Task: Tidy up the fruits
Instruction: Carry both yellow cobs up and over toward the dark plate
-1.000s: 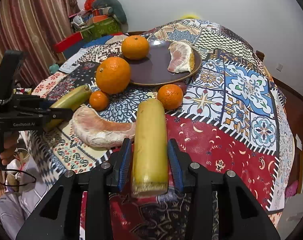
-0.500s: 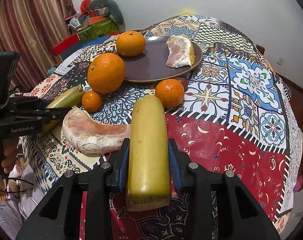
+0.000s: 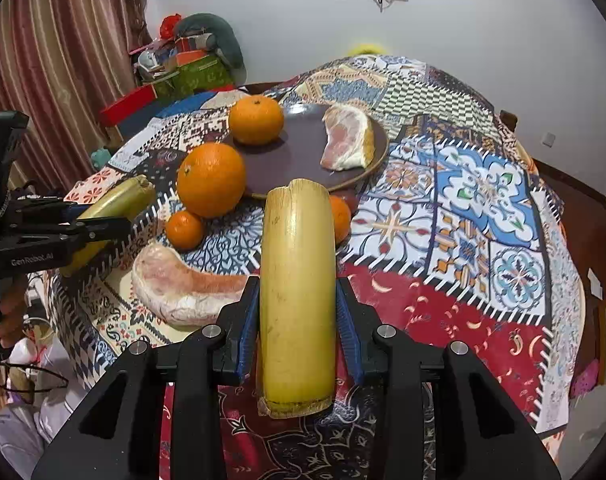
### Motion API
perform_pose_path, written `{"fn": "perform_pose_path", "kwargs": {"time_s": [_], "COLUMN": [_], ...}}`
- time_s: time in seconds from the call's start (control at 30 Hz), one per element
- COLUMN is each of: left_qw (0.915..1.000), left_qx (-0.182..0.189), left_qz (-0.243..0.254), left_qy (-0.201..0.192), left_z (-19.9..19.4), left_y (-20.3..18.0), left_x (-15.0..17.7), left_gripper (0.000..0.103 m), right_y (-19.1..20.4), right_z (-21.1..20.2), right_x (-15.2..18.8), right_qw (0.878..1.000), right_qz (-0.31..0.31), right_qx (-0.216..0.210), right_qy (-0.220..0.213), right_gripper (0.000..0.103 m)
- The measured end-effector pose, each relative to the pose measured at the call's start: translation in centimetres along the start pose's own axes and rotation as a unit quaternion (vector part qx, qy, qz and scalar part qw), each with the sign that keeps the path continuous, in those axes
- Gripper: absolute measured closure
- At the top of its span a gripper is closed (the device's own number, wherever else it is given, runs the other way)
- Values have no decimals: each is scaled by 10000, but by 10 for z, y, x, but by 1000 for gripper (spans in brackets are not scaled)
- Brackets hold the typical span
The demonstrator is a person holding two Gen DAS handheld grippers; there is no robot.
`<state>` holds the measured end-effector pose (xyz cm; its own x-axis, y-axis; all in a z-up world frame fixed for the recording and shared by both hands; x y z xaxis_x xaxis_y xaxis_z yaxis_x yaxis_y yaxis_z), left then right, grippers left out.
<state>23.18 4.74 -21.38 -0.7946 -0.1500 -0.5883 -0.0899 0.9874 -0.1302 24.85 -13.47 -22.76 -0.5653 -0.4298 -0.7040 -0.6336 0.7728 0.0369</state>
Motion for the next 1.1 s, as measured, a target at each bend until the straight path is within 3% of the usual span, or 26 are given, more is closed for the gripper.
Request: {"fn": "perform_pose_path", "kwargs": {"time_s": [0.57,1.1], "left_qw": [9982,9964], "left_qx": [203,437], "left_qz": [12,161], "left_qy": [-562,-713], "left_z": [-15,5], "left_y": [-20,-47], "left_x": [-46,-95], "left_gripper": [65,65], "right_y": [-4,-14], "right_z": [-17,-6], "right_x": [-39,-86], "right_qw": [9982,9949], "right_qz": [-268,-413], "right_qx": [291,387], "right_qy": [-450,-840], "right_gripper": [70,70]}}
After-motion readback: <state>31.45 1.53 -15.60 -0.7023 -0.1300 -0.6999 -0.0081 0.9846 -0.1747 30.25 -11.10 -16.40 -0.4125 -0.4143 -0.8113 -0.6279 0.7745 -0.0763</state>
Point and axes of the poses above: each gripper's, at about its wrist camera, not at the fingertips, and z roughly the way its jaws point, y to its left, x to its underside, the point moved 3 cm from there along z, roughly the way its jaws point, and after that the axes turned 7 degrees about -z, right-handed, at the moved point
